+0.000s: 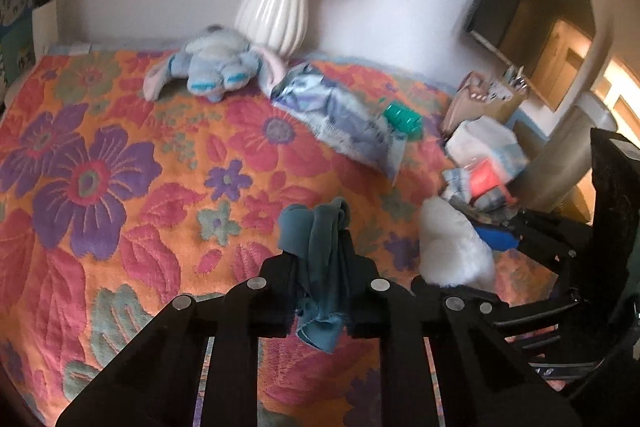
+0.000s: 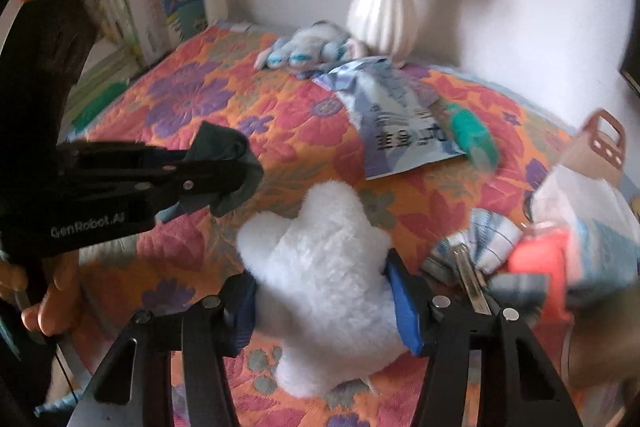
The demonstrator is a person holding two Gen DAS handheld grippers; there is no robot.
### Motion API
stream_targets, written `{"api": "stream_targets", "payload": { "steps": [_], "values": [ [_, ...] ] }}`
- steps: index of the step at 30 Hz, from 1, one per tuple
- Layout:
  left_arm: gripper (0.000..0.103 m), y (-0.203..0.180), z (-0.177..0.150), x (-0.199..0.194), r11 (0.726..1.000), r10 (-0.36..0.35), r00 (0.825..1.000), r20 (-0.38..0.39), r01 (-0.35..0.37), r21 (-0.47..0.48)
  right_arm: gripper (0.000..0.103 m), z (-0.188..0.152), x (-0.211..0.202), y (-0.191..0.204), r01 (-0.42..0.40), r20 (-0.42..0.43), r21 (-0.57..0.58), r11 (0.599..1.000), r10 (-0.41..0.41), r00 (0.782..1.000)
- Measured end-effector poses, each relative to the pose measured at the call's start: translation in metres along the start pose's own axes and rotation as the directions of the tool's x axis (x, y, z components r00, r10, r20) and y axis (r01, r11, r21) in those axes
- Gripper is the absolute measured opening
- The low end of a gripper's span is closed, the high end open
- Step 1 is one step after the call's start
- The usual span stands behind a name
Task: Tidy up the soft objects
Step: 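Hold the teal cloth in the left tool while the right tool lifts the white plush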
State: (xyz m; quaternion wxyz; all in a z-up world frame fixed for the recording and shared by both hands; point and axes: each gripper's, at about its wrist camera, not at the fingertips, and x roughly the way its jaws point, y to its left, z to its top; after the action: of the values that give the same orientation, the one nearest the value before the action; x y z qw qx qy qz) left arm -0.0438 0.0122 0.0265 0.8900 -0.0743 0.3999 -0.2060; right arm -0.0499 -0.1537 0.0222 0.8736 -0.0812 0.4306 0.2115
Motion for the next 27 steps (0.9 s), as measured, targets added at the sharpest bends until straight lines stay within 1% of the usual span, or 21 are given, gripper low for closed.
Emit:
{"api": "stream_targets", "payload": {
  "steps": [3,9,13,22,27],
  "values": [
    [0.014,-0.001,-0.001,-0.002,1.0,-0.006,1.0,0.008,0.006,0.014,0.055,-0.005,-0.007,-0.006,0.029,0.009,0.051,0.998,-0.029,1.0],
    [0.014,-0.005,0.001,-0.001,1.0,-0.021,1.0,0.021,0.021,0.015,0.055,-0.013,-0.016,-0.017,0.026,0.008,0.135,0.991,-0.027,1.0],
    [0.014,-0.007,-0.001,-0.004,1.0,-0.018,0.999,0.028,0.017,0.023,0.055,-0.016,-0.021,-0.013,0.028,0.01,0.135,0.99,-0.03,1.0],
    [0.014,-0.008,-0.001,-0.004,0.999,-0.023,0.999,0.028,0.023,0.026,0.055,-0.018,-0.013,-0.008,0.036,-0.008,0.145,0.989,-0.035,0.999],
    [0.014,-0.007,-0.001,-0.004,0.999,-0.029,0.999,0.027,0.028,0.023,0.055,-0.017,-0.022,-0.011,0.032,0.015,0.159,0.987,-0.035,0.999]
  ]
}}
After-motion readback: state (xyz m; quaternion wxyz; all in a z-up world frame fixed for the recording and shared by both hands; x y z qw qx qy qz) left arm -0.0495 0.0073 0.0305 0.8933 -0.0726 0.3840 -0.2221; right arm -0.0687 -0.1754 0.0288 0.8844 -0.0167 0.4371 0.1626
